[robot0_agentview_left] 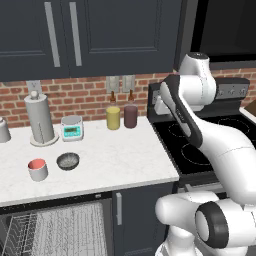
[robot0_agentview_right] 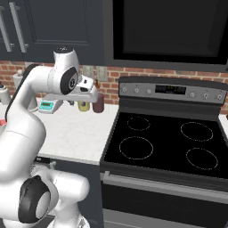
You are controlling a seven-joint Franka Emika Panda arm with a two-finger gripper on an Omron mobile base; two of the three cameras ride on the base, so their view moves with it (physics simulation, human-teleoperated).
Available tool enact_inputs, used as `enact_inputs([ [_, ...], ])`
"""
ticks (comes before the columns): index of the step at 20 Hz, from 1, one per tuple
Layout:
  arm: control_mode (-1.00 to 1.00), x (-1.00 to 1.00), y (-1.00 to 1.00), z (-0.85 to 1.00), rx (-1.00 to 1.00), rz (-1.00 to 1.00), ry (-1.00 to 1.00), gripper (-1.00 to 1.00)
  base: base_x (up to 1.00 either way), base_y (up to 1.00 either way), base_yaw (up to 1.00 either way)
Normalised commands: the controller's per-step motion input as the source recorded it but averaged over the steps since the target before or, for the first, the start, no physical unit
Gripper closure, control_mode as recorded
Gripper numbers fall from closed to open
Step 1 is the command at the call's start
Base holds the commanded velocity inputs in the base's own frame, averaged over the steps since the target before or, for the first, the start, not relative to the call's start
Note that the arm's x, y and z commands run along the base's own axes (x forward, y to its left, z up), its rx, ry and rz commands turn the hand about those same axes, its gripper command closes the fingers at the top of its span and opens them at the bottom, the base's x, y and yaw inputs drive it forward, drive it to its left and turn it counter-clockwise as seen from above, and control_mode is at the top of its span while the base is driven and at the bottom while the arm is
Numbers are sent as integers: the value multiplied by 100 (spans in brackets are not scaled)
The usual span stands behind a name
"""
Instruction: Pick up the cup and bowl from the counter, place them in the dishwasher, and close the dishwasher door.
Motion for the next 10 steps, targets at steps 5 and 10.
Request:
enact_inputs([
  [5,-100,-27,-2,0,5,0,-4,-100,0,0,0],
  [10,-100,-29,0,0,4,0,-2,-100,0,0,0],
])
